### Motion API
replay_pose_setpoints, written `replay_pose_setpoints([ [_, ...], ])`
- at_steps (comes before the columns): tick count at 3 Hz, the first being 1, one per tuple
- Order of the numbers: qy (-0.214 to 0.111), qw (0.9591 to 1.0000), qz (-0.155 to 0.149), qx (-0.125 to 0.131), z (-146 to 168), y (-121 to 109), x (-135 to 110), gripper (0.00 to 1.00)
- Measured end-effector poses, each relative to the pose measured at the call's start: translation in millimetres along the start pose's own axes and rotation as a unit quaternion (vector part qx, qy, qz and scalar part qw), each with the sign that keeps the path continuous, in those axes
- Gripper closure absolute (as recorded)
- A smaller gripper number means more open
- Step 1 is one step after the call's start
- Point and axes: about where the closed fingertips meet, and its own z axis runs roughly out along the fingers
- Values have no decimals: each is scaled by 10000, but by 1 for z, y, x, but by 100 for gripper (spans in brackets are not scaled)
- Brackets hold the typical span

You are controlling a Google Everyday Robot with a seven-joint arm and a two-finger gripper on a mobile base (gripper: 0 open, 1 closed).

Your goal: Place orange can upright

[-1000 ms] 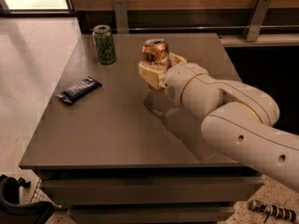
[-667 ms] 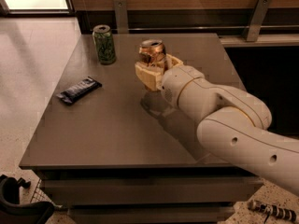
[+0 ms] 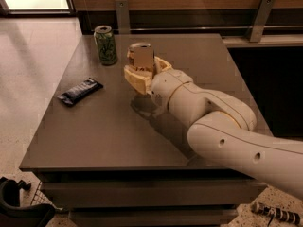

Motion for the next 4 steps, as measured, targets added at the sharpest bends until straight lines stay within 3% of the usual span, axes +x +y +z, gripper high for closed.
replay_pose_setpoints([
  [2, 99, 9996, -163, -207, -4, 23, 9, 100],
  [4, -47, 9992, 185, -341, -8, 49, 38, 100],
])
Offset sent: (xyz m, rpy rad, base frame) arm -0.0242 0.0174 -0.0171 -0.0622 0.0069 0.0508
